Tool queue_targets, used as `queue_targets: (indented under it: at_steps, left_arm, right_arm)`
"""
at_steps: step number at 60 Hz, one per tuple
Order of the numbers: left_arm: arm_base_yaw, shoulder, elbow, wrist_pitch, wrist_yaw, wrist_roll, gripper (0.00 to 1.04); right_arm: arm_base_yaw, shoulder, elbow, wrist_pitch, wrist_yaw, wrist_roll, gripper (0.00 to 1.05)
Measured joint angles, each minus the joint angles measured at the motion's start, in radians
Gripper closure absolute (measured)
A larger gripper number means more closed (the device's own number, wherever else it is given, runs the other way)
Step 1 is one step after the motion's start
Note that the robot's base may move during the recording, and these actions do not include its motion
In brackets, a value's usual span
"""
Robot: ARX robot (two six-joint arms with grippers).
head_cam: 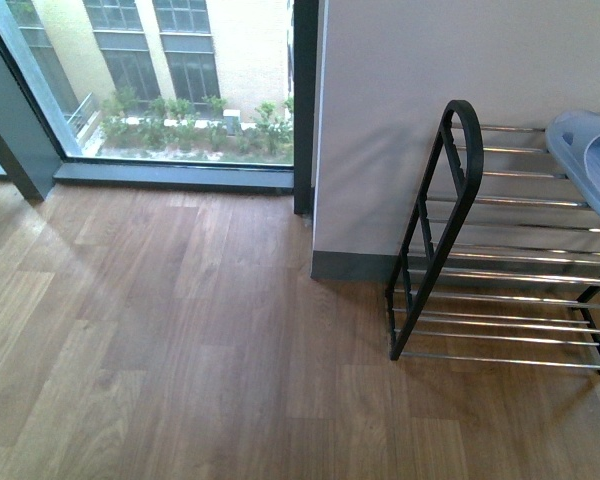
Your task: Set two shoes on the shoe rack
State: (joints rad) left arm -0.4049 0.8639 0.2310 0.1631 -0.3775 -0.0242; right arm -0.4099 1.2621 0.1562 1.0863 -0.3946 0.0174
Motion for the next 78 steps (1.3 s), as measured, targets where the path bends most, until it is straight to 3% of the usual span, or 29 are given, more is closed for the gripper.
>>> queue_targets:
  at_steps: [9,41,45,48,78]
  left_arm:
    - [0.000,0.000,0.000,0.000,0.000,0.000,1.03]
    - [0.000,0.000,0.000,0.000,0.000,0.000,1.03]
    - [0.000,0.000,0.000,0.000,0.000,0.000,1.03]
    - [0.000,0.000,0.000,0.000,0.000,0.000,1.03]
    - [0.000,0.000,0.000,0.000,0.000,0.000,1.03]
  right_arm:
    - [0.107,-0.190,-0.076,-0.112,0.106,-0.014,1.03]
    - [0.297,-0.657,-0.137,-0.495,0.288,-0.013,1.03]
    - [0.361,-0.709,-0.138,-0.545,0.376,-0.013,1.03]
    - [0.396,-0.747,-0.138,-0.578,0.381,-0.014,1.03]
    - [0.406,-0.972,-0.138,-0.794,0.393,-0.014,1.03]
